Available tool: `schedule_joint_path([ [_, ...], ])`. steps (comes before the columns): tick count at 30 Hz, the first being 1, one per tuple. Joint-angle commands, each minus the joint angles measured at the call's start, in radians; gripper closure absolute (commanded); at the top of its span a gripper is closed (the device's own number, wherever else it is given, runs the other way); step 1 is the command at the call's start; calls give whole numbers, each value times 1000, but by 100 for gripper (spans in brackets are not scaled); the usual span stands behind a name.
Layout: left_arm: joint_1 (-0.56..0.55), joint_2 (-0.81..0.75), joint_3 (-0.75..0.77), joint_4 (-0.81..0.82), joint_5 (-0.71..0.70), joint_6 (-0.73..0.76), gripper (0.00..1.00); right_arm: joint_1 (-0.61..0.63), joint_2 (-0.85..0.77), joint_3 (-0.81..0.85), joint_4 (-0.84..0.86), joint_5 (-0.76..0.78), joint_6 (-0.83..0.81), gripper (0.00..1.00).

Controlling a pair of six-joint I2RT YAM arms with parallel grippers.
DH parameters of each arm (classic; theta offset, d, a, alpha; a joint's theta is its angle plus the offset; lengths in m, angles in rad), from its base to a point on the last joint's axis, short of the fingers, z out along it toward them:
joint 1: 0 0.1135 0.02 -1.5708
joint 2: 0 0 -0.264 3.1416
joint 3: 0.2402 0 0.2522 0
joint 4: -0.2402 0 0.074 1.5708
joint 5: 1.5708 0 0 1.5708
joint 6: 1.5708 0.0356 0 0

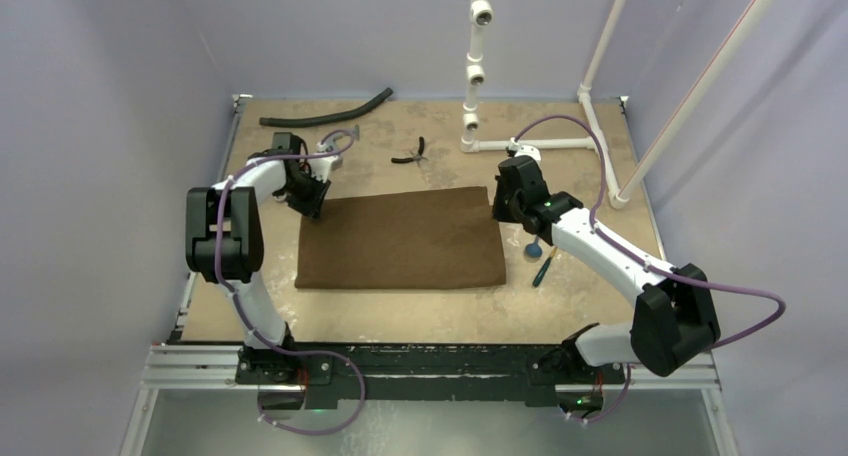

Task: Fold the napkin into a case and place the utensils inside
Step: Fold and flatten the napkin at the center of the board.

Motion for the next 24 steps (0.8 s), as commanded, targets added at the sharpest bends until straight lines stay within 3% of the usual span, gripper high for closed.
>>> schedule_joint_path([
  [1,-9,-49,20,11,30,-16,86,1,3,15,10,-6,5,100],
  [6,-35,-56,14,18,25,-17,100,1,5,19,11,-7,3,100],
  [16,-36,-113,36,-9,12,-29,100,1,-14,27,-18,-19,-11,100],
  [24,-26,-172,21,30,-143,-45,100,1,38,104,-2,7,-45,100],
])
